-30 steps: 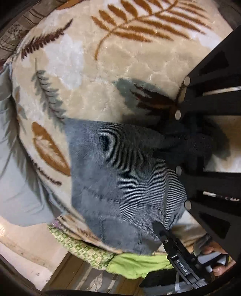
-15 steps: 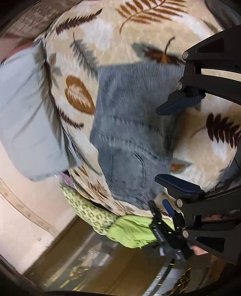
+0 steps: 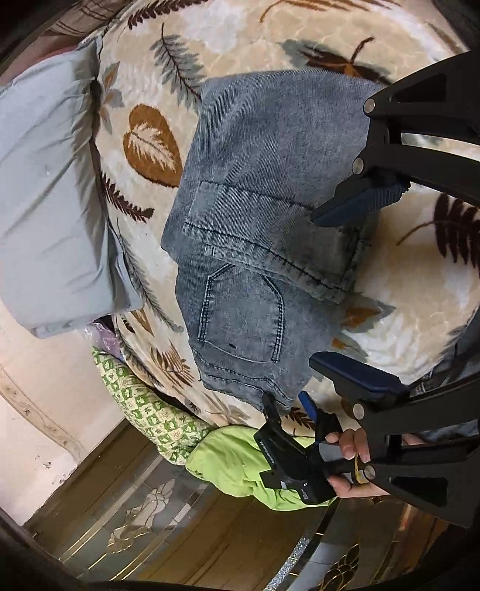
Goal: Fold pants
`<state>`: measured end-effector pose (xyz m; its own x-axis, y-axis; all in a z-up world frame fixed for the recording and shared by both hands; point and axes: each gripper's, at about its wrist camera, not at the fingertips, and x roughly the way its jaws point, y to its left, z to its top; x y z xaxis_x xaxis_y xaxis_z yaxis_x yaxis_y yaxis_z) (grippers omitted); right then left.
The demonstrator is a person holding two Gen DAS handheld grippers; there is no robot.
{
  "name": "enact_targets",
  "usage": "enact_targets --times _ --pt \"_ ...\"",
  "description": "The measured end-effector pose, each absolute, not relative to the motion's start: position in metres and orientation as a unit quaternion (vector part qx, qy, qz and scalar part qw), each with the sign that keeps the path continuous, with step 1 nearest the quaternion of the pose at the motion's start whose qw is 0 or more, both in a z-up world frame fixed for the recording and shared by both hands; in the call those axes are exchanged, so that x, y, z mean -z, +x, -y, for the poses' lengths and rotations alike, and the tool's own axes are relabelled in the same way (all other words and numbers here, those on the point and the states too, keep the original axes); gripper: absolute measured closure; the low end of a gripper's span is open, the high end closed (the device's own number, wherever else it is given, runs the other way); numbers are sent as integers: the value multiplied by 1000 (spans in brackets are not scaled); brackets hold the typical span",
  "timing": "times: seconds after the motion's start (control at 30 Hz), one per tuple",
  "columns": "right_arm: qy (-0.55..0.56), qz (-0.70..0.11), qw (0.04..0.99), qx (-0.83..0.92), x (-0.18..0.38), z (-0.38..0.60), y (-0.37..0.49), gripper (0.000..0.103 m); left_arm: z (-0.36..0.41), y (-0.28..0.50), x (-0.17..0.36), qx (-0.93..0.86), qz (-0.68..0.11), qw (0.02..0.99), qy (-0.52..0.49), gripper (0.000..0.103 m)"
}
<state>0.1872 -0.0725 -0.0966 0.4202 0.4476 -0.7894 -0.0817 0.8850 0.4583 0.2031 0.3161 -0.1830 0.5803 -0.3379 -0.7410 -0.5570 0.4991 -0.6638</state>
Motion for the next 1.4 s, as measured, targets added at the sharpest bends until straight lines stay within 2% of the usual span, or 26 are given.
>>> enact_targets --times 0.13,0.2,0.3,0.4,0.53,0.7,0.83,1.03,1.2,1.27,1.4 --pt "181 -517 820 -166 105 68 198 32 -304 233 189 -102 -469 744 -465 43" --pt "183 -518 818 -170 108 66 201 32 -295 243 182 -115 -477 752 -440 67" --pt "181 -517 818 -172 109 66 202 32 -283 247 173 -115 -477 767 -414 82" --pt "185 -516 819 -171 110 71 203 32 -265 246 149 -121 -461 805 -354 90" --pt "196 -510 820 -171 107 82 205 32 -208 240 92 -112 -406 881 -215 91" --pt "217 -490 827 -171 91 106 203 32 -121 219 30 -31 -325 940 -98 92" --pt "232 -462 841 -160 70 142 195 32 -54 194 4 54 -290 955 -30 92" --pt "278 -428 848 -145 54 194 184 30 36 161 24 150 -297 938 94 93" --pt "334 -412 827 -184 52 215 193 28 65 153 61 189 -323 916 142 94" --pt "330 -421 821 -198 51 211 205 24 74 149 68 193 -318 912 173 94" --pt "310 -473 799 -205 67 190 234 24 71 152 69 192 -315 909 193 94"
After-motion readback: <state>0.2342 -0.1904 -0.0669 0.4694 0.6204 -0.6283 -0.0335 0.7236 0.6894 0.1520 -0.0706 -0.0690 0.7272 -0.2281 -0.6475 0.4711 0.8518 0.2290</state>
